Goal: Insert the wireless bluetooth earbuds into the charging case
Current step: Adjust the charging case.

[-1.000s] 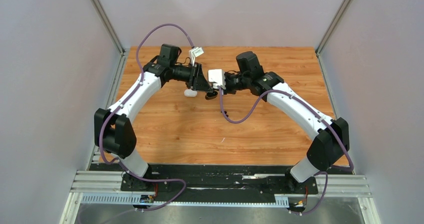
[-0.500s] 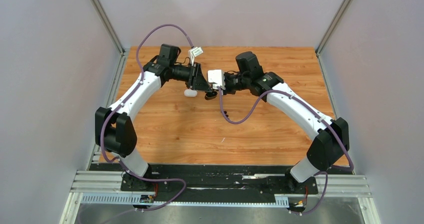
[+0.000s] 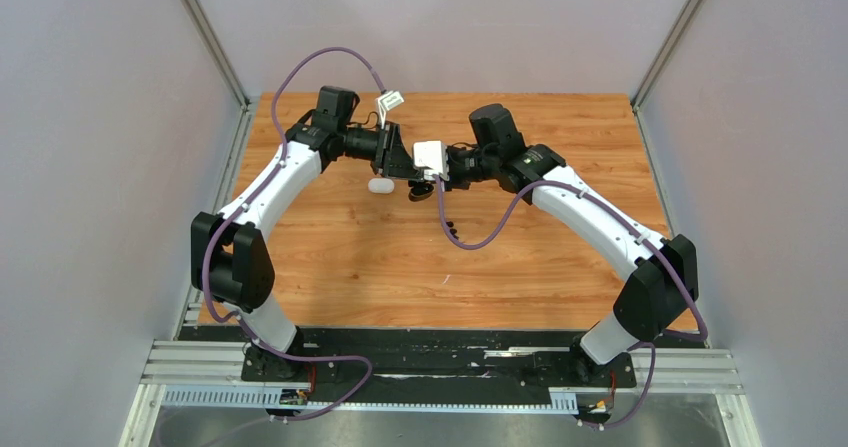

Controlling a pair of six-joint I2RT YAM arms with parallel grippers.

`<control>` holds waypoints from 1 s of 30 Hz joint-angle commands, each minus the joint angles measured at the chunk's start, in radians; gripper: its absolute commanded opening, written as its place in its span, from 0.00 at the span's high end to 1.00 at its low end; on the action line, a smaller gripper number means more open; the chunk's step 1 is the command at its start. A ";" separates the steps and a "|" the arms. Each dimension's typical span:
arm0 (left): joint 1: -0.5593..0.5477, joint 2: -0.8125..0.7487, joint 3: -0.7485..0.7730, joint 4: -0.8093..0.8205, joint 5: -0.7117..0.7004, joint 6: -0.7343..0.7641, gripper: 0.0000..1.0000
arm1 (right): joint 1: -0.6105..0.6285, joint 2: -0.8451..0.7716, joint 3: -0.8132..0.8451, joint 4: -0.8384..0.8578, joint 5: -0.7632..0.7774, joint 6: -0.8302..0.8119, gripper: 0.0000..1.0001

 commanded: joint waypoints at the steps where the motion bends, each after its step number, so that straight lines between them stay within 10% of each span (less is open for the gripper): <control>1: 0.007 -0.005 0.029 0.044 0.046 -0.013 0.56 | 0.008 0.005 0.023 0.017 -0.017 -0.006 1.00; 30: 0.007 0.003 0.034 -0.043 0.004 0.089 0.50 | 0.008 0.010 0.053 0.024 -0.014 0.014 1.00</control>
